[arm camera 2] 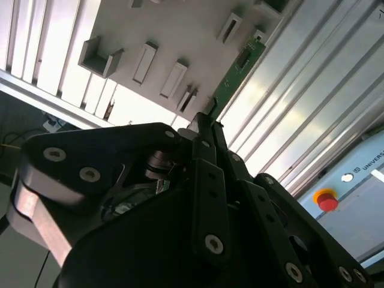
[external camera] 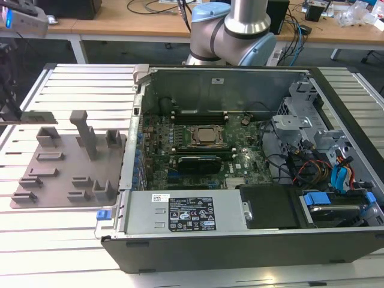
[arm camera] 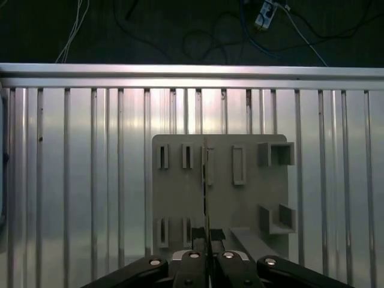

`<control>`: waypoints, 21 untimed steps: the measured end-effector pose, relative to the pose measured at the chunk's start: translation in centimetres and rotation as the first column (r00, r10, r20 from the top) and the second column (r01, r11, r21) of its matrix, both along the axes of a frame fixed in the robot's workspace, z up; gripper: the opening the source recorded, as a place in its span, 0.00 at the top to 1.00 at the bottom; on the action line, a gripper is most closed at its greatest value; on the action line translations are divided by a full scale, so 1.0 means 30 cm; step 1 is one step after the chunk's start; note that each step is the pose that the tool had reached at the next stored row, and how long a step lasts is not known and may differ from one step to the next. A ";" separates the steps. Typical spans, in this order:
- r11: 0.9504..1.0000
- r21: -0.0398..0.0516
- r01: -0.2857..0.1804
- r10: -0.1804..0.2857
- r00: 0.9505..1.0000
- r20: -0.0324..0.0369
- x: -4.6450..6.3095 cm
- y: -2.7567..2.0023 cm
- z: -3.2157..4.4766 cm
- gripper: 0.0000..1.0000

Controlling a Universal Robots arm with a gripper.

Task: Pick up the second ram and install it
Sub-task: 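Pick up the second ram and move it above second insertion slot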

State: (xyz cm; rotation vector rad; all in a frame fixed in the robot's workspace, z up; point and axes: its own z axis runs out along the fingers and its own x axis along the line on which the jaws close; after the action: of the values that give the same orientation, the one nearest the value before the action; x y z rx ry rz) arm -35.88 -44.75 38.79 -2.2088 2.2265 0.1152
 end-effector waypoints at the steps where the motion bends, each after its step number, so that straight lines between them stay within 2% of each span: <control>1: 1.000 0.000 0.000 0.000 1.000 0.000 0.000 0.000 0.020 0.87; 2: 1.000 0.000 0.000 0.000 1.000 0.000 0.000 0.000 0.043 0.87; 3: 1.000 0.000 0.000 0.000 1.000 0.000 0.000 0.000 0.051 0.87; 8: 1.000 0.000 0.000 0.000 1.000 0.000 0.004 0.000 0.053 0.87; 11: 1.000 0.000 0.000 0.000 1.000 0.000 0.032 0.000 0.053 0.87; 14: 1.000 0.000 0.000 0.000 1.000 0.000 0.097 0.000 0.053 0.87; 16: 1.000 0.000 0.000 0.000 1.000 0.000 0.166 0.000 0.053 0.87; 20: 1.000 0.000 0.000 0.000 1.000 0.000 0.219 0.000 0.053 0.87; 21: 1.000 0.000 0.000 0.000 1.000 0.000 0.246 0.000 0.053 0.87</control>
State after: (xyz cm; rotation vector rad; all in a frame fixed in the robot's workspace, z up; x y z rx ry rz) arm -28.51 -44.75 40.38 -2.2090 2.2267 0.1153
